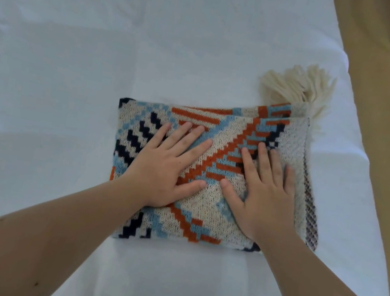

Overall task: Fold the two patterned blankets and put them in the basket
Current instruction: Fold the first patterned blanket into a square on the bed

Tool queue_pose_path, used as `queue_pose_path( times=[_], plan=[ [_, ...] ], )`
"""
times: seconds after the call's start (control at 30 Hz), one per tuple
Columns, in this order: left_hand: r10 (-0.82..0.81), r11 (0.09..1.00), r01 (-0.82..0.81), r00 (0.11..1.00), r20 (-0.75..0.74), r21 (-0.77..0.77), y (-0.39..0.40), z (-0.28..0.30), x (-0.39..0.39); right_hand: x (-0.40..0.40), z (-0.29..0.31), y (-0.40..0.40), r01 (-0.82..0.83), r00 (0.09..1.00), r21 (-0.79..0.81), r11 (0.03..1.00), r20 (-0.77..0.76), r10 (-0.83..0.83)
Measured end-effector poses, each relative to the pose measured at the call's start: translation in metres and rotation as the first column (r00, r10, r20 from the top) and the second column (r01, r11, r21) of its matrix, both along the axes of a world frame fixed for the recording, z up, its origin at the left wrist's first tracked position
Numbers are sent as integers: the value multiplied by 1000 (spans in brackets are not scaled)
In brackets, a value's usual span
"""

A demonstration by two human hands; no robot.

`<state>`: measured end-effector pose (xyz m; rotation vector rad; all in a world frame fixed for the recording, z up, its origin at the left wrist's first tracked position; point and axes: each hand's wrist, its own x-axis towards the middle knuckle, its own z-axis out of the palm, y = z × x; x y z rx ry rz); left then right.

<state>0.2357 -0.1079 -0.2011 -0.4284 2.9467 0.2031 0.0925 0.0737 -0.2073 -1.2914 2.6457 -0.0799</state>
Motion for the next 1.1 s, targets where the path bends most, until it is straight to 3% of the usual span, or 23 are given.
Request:
queue_pose_path(
  times=[0.5, 0.6, 0.7, 0.77, 0.87, 1.1],
  plan=[
    [-6, 1000, 6, 1000, 27, 12, 0, 3, 4, -14, 3, 25, 153, 988, 70, 986, -16, -153],
    [13, 1000, -13, 1000, 7, 11, 7, 3, 4, -7, 21, 6, 106, 991, -43, 993, -82, -109],
    [20, 1000, -20, 1000, -11, 0, 9, 2, 5, -2, 32, -36, -71, 993, -190, 979, -107, 51],
    [21, 1000, -21, 1000, -23, -3, 8, 4, 5, -9, 27, -62, -127, 988, -102, 987, -101, 117],
    [56, 998, -56, 998, -2, -4, 0, 8, 7, -38, 11, -66, -78, 997, 65, 995, -15, 79],
    [146, 989, -145, 989, 39, -6, -14, 3, 6, -67, 2, -57, -42, 999, 32, 999, 27, 41]
  ],
)
